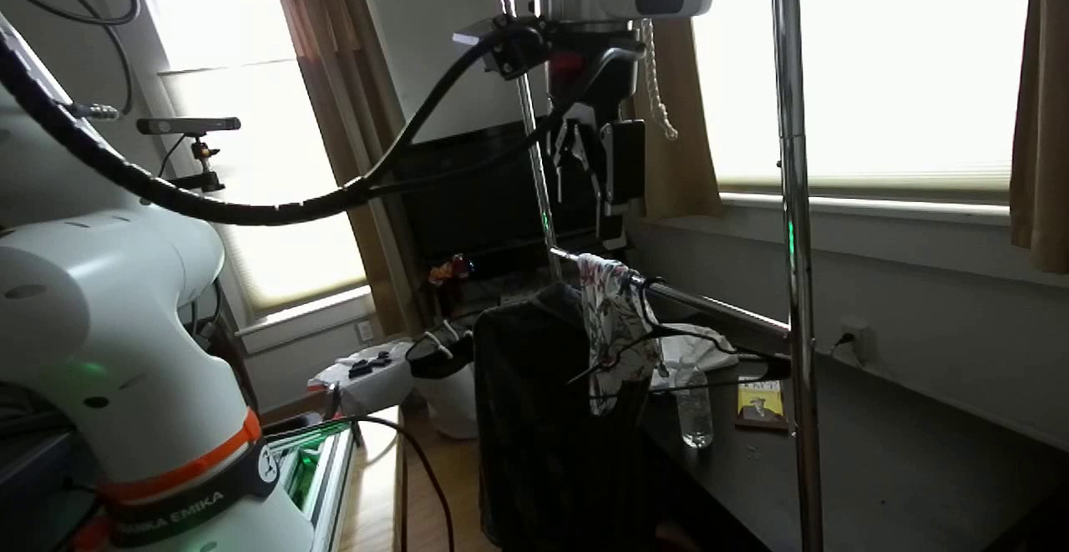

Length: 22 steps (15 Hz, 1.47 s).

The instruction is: Pick up the black coat hanger and hang it on the top rail

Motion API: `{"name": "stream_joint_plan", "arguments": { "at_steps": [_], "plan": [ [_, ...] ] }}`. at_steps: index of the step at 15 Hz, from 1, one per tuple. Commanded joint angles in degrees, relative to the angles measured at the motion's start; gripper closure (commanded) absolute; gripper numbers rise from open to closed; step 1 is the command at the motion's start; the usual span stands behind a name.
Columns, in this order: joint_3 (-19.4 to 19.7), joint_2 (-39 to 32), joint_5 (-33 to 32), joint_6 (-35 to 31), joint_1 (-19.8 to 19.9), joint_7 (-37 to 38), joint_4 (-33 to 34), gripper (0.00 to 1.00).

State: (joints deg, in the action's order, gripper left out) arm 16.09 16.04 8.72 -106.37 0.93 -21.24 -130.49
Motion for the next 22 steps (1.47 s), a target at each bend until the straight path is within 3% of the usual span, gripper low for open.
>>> {"name": "stream_joint_plan", "arguments": {
  "at_steps": [1, 17, 22],
  "plan": [
    [-1.68, -0.18, 0.46, 0.18, 1.85, -0.42, 0.11, 0.0],
    [-1.68, -0.18, 0.46, 0.18, 1.85, -0.42, 0.11, 0.0],
    [-2.31, -11.39, 8.16, 2.58, 1.21, 2.63, 8.45, 0.0]
  ]
}}
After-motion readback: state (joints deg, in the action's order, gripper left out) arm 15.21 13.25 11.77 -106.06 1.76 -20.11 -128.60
